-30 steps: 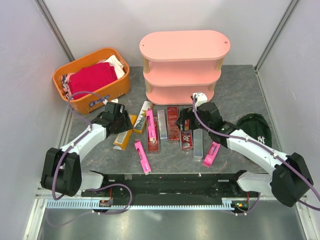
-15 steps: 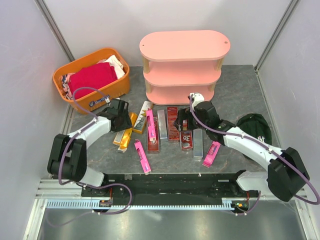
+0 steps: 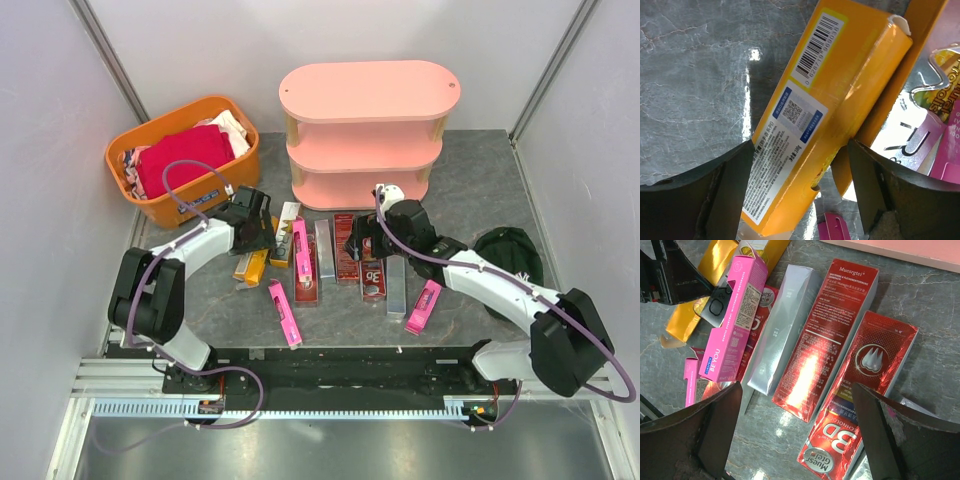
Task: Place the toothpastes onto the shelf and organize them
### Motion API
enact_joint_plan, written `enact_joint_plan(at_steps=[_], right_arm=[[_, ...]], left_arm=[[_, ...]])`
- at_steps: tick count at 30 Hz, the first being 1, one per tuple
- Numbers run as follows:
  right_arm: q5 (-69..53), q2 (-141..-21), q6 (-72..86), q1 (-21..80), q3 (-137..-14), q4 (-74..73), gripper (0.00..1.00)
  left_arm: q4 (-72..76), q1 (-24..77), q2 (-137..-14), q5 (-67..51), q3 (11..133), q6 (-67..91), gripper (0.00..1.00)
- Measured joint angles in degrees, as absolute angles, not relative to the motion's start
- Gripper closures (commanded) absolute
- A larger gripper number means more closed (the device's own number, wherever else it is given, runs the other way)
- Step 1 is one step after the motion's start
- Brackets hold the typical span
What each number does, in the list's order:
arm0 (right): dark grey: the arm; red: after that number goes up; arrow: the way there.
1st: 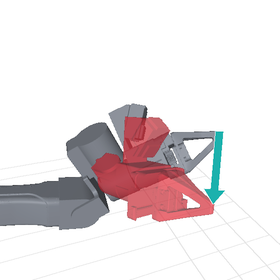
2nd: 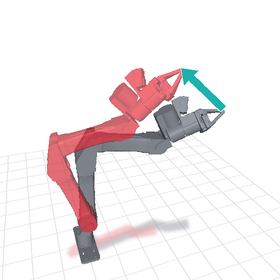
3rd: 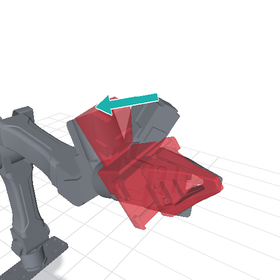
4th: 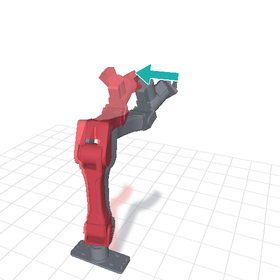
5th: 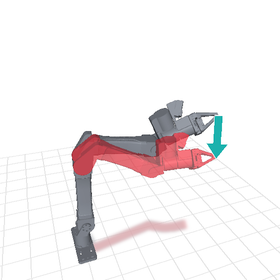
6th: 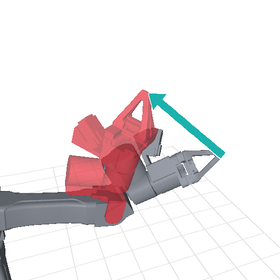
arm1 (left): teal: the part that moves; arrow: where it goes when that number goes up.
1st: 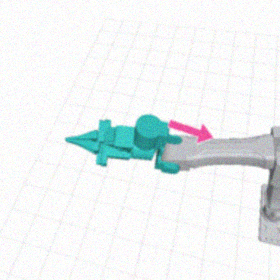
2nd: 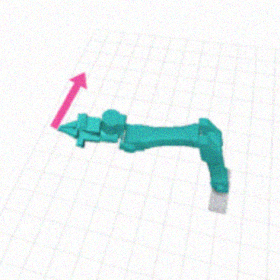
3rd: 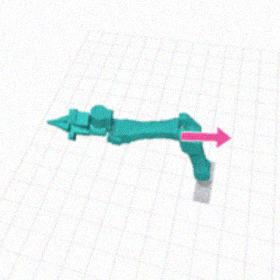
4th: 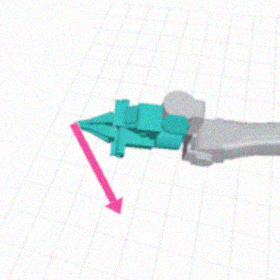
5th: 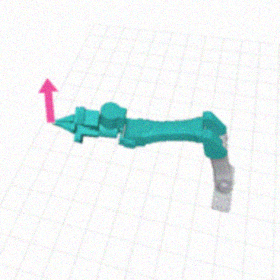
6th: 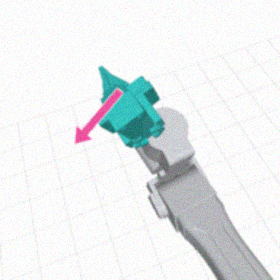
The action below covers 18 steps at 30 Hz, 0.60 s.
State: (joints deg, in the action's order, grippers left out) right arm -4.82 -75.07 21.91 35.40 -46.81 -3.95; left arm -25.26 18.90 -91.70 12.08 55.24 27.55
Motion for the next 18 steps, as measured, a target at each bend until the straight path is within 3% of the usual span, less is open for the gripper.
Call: enact_joint_plan(at_steps=[10,13,15,17,18], right_arm=[[-6.4,-78.5,22.3,35.4,-47.1,-3.9,0.01],[-6.9,-78.7,22.3,35.4,-47.1,-3.9,0.01],[-7.2,-78.7,22.4,35.4,-47.2,-3.8,0.01],[-7.5,-78.7,22.5,35.4,-47.2,-3.7,0.01],[-7.7,-78.7,22.6,35.4,-47.2,-3.6,0.01]], left_arm=[[-27.9,19.5,-97.0,12.8,57.7,27.0,0.21],[-29.1,19.5,-100.7,13.5,61.3,26.9,0.38],[-29.5,19.6,-102.6,13.3,63.4,26.5,0.59],[-29.6,19.8,-103.7,13.1,64.7,26.0,0.7],[-29.8,19.9,-103.9,13.1,65.1,25.8,0.71]])
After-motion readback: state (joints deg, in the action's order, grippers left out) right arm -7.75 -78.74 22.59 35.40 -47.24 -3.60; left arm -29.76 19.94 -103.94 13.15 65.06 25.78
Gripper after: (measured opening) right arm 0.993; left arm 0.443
